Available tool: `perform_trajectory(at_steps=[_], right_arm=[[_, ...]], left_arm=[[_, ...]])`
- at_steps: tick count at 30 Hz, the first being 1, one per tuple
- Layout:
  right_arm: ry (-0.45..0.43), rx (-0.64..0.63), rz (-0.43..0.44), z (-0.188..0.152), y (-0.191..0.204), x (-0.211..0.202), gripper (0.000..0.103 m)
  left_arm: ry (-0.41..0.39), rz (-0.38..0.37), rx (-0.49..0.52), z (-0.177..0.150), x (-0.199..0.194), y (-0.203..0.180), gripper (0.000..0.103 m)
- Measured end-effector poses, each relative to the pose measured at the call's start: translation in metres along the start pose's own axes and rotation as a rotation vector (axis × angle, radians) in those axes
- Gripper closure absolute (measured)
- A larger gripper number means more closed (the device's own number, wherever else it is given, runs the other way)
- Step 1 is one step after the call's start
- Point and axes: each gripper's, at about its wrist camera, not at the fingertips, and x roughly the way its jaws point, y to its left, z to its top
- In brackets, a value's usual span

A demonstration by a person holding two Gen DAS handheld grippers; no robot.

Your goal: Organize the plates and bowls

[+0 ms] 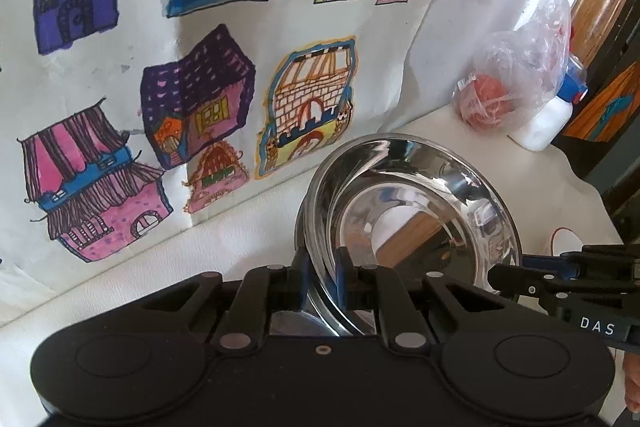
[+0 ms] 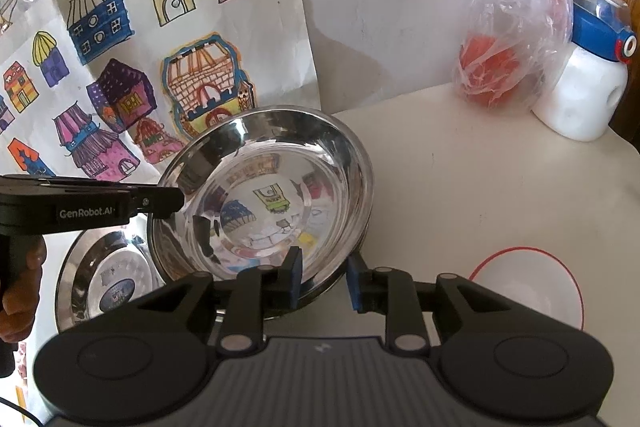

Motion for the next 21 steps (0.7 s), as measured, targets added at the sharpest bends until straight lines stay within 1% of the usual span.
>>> perform_trajectory(at_steps=[4, 9, 15, 16, 18, 19, 20, 21], right_arm=[[0.003, -0.002, 0.002, 0.000, 0.000, 0.000, 0.076], [0.007, -0.011, -0.004, 0.000, 0.002, 0.002, 0.075], [0.005, -0.033, -0.015, -0.003, 0.003, 0.002, 0.073], [-0.004, -0.036, -0.017, -0.004, 0.004, 0.001, 0.071], [-0.020, -0.037, -0.020, -0.004, 0.005, -0.004, 0.060], [-0.029, -0.037, -0.022, -0.004, 0.005, -0.008, 0.051], [-0.041, -0.037, -0.023, -0.005, 0.005, -0.012, 0.047], [-0.054, -0.038, -0.023, -0.005, 0.005, -0.017, 0.045]], left_arm=[[0.001, 0.003, 0.004, 0.000, 0.000, -0.001, 0.090], [-0.002, 0.026, 0.030, -0.001, 0.000, -0.004, 0.089], [-0.007, 0.030, 0.038, -0.001, 0.002, -0.002, 0.087], [-0.012, 0.033, 0.042, -0.001, 0.001, -0.003, 0.085], [-0.029, 0.034, 0.053, -0.002, -0.003, -0.005, 0.083], [-0.036, 0.037, 0.058, -0.002, -0.006, -0.007, 0.078], [-0.043, 0.038, 0.060, -0.002, -0.009, -0.007, 0.073], [-0.050, 0.036, 0.058, -0.002, -0.012, -0.007, 0.071]])
